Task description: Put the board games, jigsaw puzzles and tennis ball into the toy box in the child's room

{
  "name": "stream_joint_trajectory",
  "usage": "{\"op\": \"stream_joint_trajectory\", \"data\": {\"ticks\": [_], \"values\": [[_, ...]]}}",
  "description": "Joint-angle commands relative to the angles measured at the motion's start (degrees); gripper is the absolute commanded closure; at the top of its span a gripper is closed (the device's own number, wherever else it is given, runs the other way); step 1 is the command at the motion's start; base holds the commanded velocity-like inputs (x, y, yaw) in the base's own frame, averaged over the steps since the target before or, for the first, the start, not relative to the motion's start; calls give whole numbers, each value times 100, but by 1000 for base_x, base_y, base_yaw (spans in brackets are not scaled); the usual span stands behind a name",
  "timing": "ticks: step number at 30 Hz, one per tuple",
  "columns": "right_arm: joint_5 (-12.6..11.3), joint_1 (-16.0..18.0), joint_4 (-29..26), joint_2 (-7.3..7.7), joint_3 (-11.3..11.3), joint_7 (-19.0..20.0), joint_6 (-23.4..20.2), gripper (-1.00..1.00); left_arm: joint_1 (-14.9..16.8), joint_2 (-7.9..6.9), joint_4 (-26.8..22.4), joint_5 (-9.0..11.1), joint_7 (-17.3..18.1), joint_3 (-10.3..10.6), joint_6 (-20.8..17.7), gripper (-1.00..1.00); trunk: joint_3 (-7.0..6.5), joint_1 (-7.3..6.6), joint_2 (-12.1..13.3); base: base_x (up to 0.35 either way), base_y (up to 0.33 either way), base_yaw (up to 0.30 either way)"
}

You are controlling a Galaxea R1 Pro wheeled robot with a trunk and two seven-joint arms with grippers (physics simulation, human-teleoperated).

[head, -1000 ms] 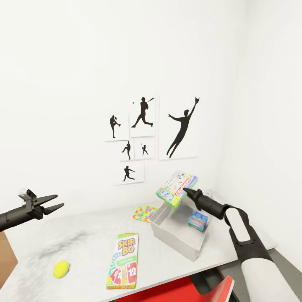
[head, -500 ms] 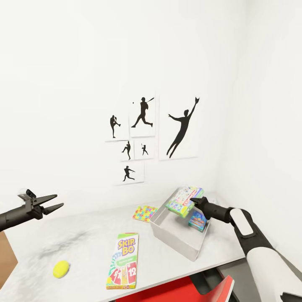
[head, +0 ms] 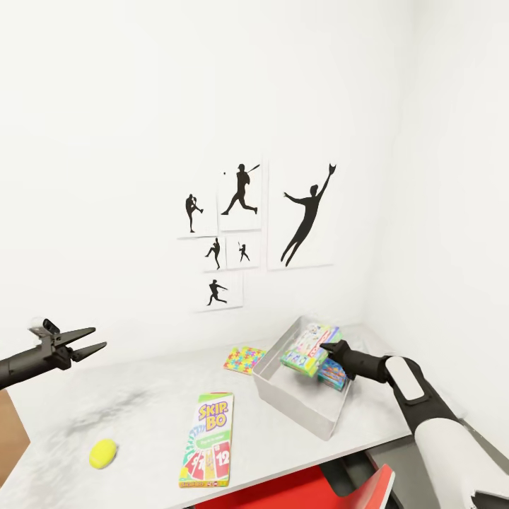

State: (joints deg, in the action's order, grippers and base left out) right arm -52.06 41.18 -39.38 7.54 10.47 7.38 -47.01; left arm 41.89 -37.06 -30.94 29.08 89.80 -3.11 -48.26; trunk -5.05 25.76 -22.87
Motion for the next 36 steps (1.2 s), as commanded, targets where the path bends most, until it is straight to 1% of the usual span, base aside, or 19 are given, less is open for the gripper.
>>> {"op": "stream_joint_trajectory", "data": {"ticks": [1,6,9,17,29,36], "values": [[-6,33,118,-4,27,-74,-26,100,2,-1,1,1,20,3,-61,-100,2,2,-5,0,0,0],[7,220,434,-13,34,-576,-18,100,1,-3,1,1,20,3,-62,-100,2,2,-5,0,0,0],[6,303,478,-15,34,-712,-38,100,2,-3,1,1,20,3,-61,-100,2,2,-5,0,0,0],[-6,428,491,-33,23,-776,-58,100,3,-30,1,5,20,3,-67,-100,2,2,-5,0,0,0],[11,436,451,-33,3,-781,-54,100,2,-60,1,15,20,3,-93,-100,4,2,-5,0,0,3],[13,435,449,-36,7,-788,-53,100,1,-64,1,17,20,7,-96,-100,40,2,-5,0,0,132]]}}
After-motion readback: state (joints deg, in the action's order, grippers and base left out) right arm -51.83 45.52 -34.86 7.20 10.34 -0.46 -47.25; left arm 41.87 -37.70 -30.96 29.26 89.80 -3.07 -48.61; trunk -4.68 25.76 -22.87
